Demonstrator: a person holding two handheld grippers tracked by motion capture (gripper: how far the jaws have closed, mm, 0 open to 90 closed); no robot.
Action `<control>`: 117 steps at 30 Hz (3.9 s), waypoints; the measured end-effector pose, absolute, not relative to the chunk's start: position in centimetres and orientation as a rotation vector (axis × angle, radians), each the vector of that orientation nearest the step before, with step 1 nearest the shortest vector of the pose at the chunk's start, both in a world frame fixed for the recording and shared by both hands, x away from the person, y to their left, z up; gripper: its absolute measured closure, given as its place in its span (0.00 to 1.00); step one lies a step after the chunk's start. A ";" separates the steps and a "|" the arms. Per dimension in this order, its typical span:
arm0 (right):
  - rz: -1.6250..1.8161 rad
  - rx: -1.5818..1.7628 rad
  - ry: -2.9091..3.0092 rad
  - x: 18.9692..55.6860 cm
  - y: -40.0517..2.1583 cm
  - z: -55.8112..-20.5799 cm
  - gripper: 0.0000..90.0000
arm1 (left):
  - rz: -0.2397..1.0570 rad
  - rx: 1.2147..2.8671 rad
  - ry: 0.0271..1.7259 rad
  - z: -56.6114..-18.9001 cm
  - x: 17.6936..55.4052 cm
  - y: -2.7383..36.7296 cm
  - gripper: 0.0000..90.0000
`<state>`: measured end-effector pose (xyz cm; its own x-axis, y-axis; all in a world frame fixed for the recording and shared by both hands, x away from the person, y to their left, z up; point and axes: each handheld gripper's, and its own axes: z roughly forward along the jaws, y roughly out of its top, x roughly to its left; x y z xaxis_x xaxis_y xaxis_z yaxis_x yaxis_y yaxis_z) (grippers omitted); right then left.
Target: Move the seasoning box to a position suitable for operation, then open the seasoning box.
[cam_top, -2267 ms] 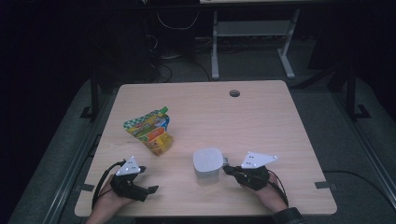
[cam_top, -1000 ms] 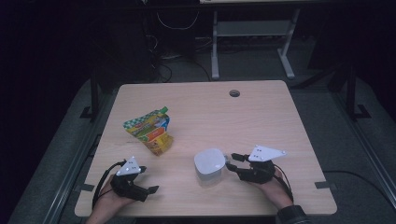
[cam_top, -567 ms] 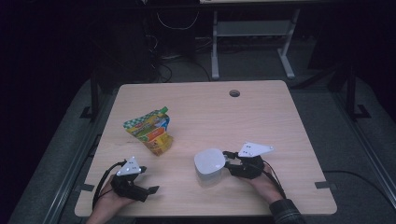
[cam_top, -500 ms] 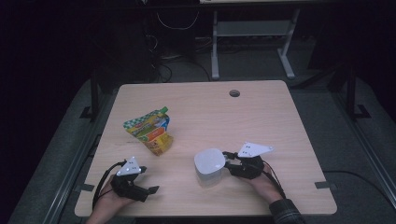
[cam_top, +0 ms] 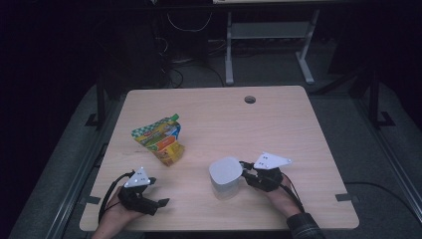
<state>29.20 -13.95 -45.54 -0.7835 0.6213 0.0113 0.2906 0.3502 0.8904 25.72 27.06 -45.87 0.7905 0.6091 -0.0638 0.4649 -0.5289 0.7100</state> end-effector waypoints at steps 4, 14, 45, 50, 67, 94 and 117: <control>1.386 0.828 2.263 29.3 -14.7 -45.5 0.79 | 0.246 2.225 0.792 -45.9 25.7 27.1 0.11; 1.333 0.890 2.184 29.6 -16.1 -45.5 0.83 | 0.245 2.226 0.792 -45.9 25.7 27.0 0.11; 1.259 0.976 2.077 30.6 -16.8 -46.1 0.90 | 0.244 2.225 0.791 -45.9 25.8 26.9 0.11; 1.265 1.006 2.067 30.8 -17.1 -46.1 0.89 | 0.239 2.229 0.792 -45.9 25.8 27.0 0.11; 1.354 1.062 2.100 28.2 -20.5 -44.7 0.74 | 0.240 2.221 0.791 -45.9 25.8 27.1 0.11; 1.509 0.951 2.195 30.9 -20.2 -38.8 1.00 | 0.201 2.212 0.797 -46.1 26.0 26.7 0.11; 1.471 0.912 2.276 31.5 -18.3 -38.9 1.00 | 0.208 2.215 0.798 -46.0 25.7 26.6 0.11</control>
<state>31.49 -18.30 -38.88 -0.7609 0.6411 0.1000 0.3543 0.2814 0.8918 25.74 26.63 -45.99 0.7918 0.6033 -0.0955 0.4796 -0.5172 0.7088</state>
